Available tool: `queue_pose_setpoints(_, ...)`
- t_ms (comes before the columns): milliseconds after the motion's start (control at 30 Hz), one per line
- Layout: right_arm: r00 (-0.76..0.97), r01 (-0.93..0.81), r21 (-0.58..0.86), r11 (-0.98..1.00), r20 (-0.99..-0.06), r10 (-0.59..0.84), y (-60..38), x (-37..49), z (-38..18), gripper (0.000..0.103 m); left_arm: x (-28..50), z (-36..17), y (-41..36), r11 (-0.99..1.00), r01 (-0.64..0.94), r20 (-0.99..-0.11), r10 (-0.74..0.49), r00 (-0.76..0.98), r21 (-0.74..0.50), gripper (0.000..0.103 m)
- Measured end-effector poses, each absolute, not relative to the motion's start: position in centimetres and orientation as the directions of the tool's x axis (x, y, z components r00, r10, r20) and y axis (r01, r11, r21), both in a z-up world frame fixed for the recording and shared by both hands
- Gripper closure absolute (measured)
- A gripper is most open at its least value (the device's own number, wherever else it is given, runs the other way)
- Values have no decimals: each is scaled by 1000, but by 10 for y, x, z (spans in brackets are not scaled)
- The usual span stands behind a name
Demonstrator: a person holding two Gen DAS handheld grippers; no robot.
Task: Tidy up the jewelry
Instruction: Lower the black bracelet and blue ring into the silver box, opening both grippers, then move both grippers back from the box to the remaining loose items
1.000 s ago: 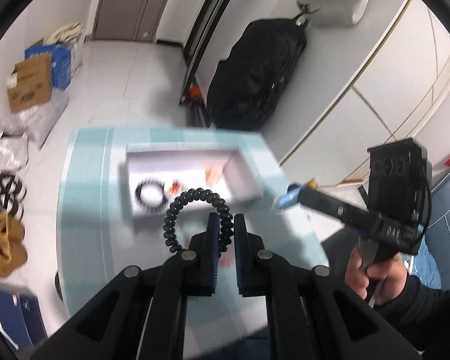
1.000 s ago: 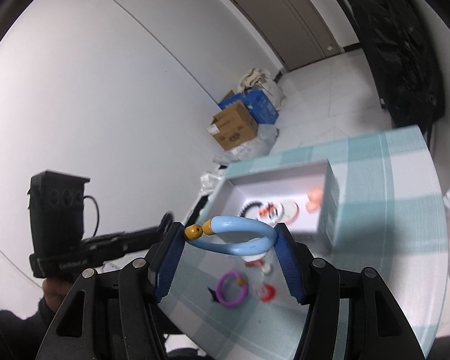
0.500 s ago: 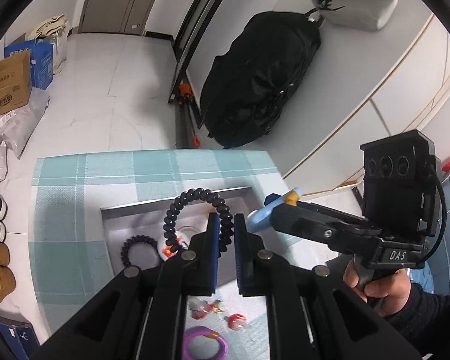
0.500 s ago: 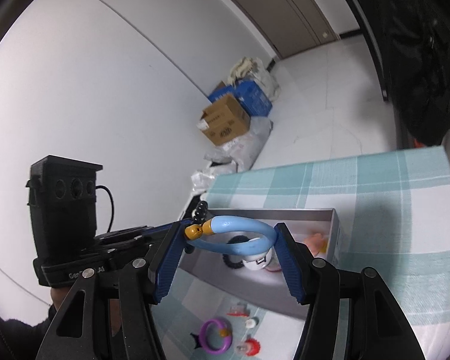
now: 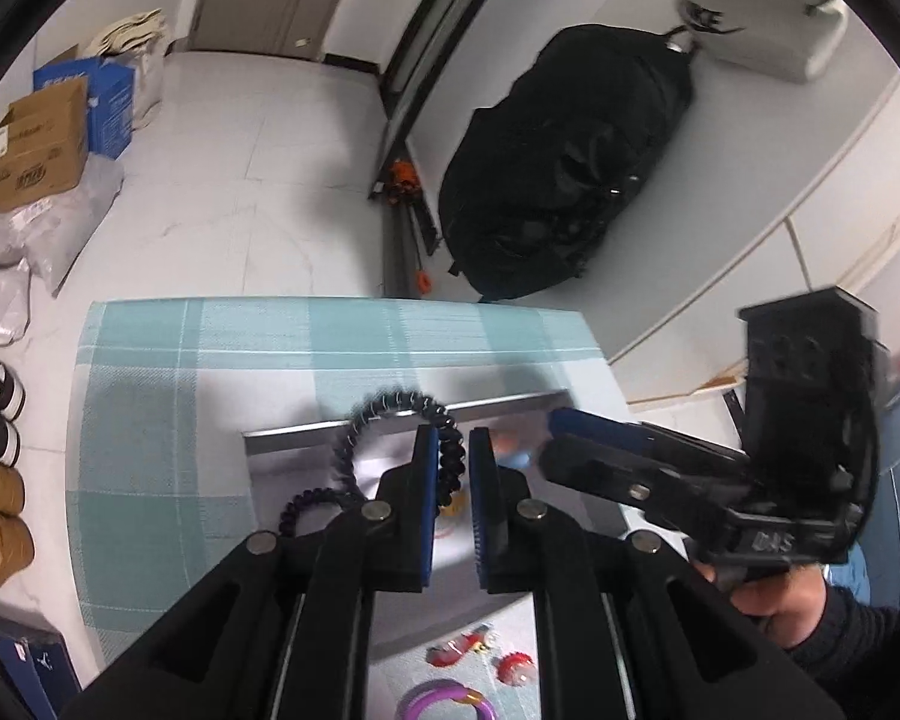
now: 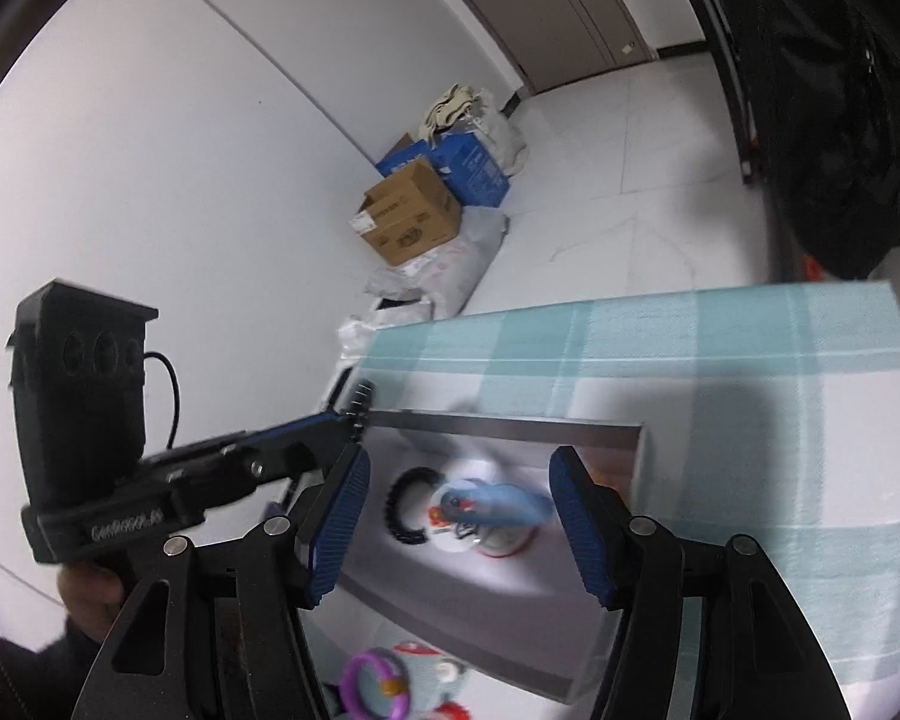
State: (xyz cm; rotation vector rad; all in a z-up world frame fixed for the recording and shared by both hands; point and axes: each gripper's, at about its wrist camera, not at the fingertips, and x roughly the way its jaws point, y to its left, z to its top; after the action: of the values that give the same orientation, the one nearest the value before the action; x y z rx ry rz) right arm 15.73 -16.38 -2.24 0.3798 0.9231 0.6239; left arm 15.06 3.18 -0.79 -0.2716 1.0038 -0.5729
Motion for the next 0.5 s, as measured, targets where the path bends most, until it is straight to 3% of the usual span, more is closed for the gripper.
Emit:
queue_pose_setpoints(67,458,-330,557,763,-612,645,-166,156,-22,33,152,-11,36,805,315,-702,-592,396,-502,90)
queue_pose_setpoints(100,467,-327,563,759,-602,648,-170,153,-21,33,151,-12,37,801,306,-700,-599,389,-515,76)
queue_pose_setpoints(133,476,-327,570,754,-590,652,-174,151,-18,32,151,-12,39,800,297,-700,-601,386,-522,51)
queue_pose_setpoints(200,498,-327,573,752,-571,652,-180,145,-12,26,147,-10,42,772,295,-669,-635,387,-562,25)
queue_pose_setpoints(400,576,-364,531,766,-518,633,-192,122,16,14,123,23,51,769,312,-598,-633,492,-558,25)
queue_pose_setpoints(500,628,-393,500,772,-467,622,-197,101,32,0,104,45,51,800,341,-563,-593,576,-494,25)
